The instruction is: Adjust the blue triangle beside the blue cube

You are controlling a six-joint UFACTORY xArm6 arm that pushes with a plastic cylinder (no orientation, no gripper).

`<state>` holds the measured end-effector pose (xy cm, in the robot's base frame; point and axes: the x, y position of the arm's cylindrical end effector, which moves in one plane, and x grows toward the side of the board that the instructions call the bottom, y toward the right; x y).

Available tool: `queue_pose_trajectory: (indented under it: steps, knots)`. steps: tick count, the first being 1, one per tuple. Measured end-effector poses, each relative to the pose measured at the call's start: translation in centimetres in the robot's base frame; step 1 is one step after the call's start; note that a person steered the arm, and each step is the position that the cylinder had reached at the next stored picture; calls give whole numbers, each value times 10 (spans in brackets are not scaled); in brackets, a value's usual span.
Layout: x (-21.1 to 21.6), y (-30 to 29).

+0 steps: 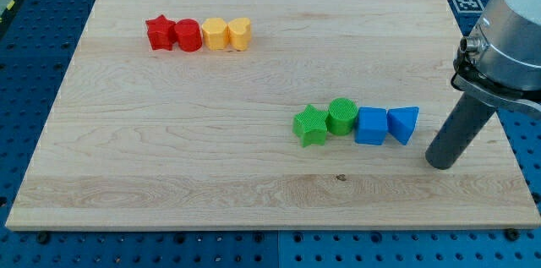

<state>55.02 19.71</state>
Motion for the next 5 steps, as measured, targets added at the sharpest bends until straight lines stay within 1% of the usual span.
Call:
queue_pose_trajectory:
  steps: [1,2,3,4,5]
  knots:
    - [-10,-2]
    - [-30,-2]
    - [-33,0]
    - [-24,11]
    - [-16,2]
